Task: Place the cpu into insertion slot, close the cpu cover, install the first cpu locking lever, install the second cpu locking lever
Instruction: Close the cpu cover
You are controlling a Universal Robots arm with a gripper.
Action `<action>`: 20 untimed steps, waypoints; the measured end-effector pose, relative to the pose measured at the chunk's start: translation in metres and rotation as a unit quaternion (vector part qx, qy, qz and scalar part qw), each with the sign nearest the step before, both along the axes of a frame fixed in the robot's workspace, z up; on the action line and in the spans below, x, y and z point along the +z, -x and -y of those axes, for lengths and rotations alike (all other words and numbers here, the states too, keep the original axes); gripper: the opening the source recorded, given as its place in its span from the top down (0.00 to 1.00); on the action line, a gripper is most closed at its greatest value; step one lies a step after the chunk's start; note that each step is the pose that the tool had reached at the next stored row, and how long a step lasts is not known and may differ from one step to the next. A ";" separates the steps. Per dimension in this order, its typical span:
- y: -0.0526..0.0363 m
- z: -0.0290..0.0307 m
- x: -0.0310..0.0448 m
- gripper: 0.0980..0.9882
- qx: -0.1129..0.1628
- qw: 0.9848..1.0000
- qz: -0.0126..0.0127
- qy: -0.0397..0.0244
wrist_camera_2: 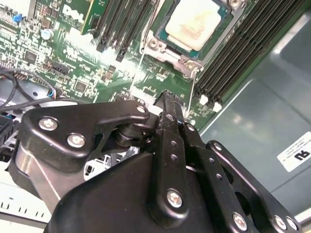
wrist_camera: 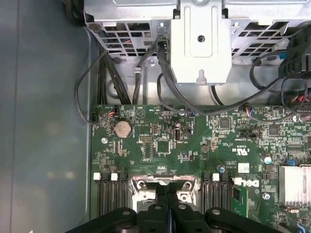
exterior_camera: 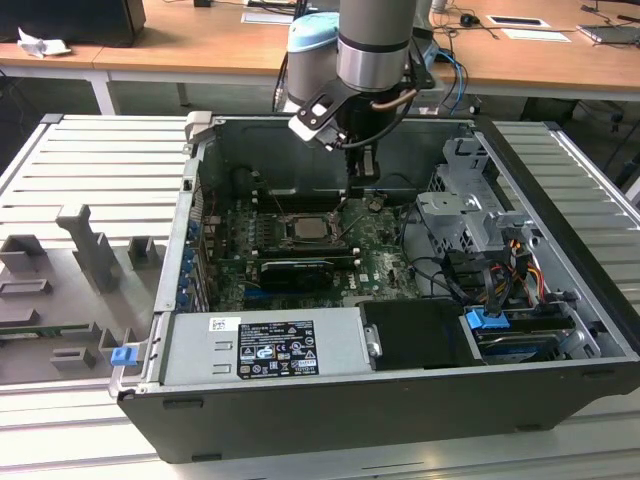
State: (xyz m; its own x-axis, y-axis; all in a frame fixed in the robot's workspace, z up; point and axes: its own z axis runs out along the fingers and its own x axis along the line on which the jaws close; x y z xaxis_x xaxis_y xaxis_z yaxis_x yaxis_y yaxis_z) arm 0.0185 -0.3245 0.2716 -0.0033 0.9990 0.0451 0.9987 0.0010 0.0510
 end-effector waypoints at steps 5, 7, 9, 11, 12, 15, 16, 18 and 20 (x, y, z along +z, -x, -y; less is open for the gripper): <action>-0.0045 0.0000 -0.0005 0.99 0.000 1.000 0.000 0.000; -0.0058 0.0000 -0.0007 0.99 0.000 1.000 0.000 0.000; -0.0086 0.0000 -0.0010 0.99 0.000 1.000 0.000 0.000; -0.0101 0.0000 -0.0014 0.99 0.000 1.000 0.000 0.000; -0.0113 0.0000 -0.0015 0.99 0.000 1.000 0.000 0.000; -0.0154 0.0000 -0.0025 0.99 0.000 1.000 0.000 0.002; -0.0168 0.0000 -0.0030 0.99 0.000 1.000 0.000 0.002; -0.0194 0.0000 -0.0044 0.99 0.000 1.000 0.000 0.002; -0.0236 0.0001 -0.0052 0.99 0.000 1.000 -0.001 0.002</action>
